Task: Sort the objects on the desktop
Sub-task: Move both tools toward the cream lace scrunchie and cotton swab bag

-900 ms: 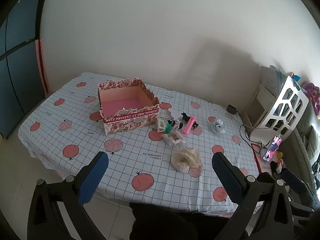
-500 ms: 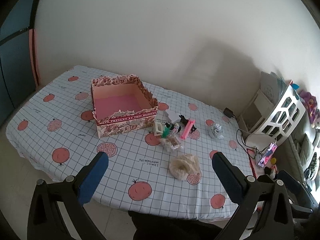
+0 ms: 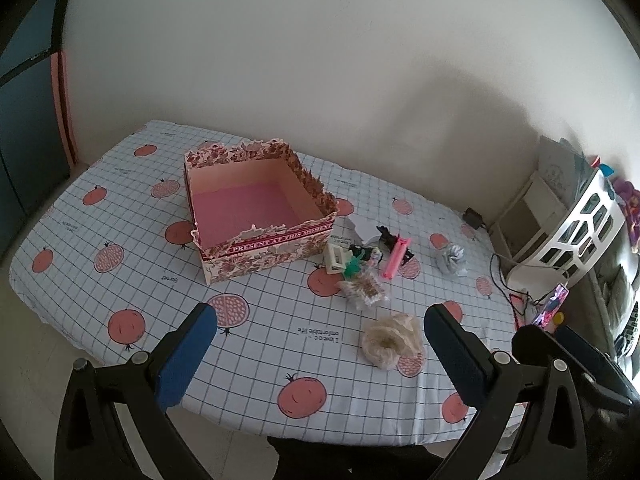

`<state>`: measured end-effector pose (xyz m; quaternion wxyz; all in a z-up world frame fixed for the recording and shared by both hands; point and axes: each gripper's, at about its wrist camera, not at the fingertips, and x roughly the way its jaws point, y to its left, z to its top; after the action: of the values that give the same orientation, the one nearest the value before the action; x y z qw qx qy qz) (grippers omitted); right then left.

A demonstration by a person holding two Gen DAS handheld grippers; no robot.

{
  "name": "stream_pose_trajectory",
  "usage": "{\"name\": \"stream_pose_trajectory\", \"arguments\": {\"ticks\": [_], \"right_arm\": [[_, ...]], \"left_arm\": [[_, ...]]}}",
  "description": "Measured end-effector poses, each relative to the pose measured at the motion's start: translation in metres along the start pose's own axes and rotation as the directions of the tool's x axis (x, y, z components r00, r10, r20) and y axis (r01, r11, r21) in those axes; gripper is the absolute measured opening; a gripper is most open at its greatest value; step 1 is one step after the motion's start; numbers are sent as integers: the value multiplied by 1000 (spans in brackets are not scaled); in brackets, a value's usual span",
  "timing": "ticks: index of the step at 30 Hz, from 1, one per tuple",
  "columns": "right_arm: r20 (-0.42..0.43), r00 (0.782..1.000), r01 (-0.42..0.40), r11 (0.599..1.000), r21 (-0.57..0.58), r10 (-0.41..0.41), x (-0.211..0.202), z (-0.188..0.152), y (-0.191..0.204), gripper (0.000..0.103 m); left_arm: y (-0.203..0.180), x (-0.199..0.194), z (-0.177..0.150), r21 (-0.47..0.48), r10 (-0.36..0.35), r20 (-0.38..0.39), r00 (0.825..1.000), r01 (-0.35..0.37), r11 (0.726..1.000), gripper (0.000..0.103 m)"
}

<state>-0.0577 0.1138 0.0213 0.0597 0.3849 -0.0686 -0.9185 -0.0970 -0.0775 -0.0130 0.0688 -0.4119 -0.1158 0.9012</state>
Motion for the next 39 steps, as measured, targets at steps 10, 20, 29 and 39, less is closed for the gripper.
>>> {"name": "stream_pose_trajectory", "arguments": {"ticks": [10, 20, 29, 39], "right_arm": [[-41, 998, -38, 997, 60, 40, 36, 15, -17, 103], [-77, 996, -28, 996, 87, 34, 71, 35, -53, 103], [-179, 984, 10, 992, 125, 13, 124, 33, -92, 103], [-348, 937, 38, 990, 136, 12, 197, -12, -117, 103]], "left_arm": [[-5, 29, 16, -16, 46, -23, 999, -47, 999, 103], [-33, 75, 33, -15, 65, -60, 996, -66, 998, 103], [-44, 130, 38, -19, 109, -137, 985, -113, 993, 103], [-39, 188, 14, -34, 122, -260, 958, -135, 990, 103]]}}
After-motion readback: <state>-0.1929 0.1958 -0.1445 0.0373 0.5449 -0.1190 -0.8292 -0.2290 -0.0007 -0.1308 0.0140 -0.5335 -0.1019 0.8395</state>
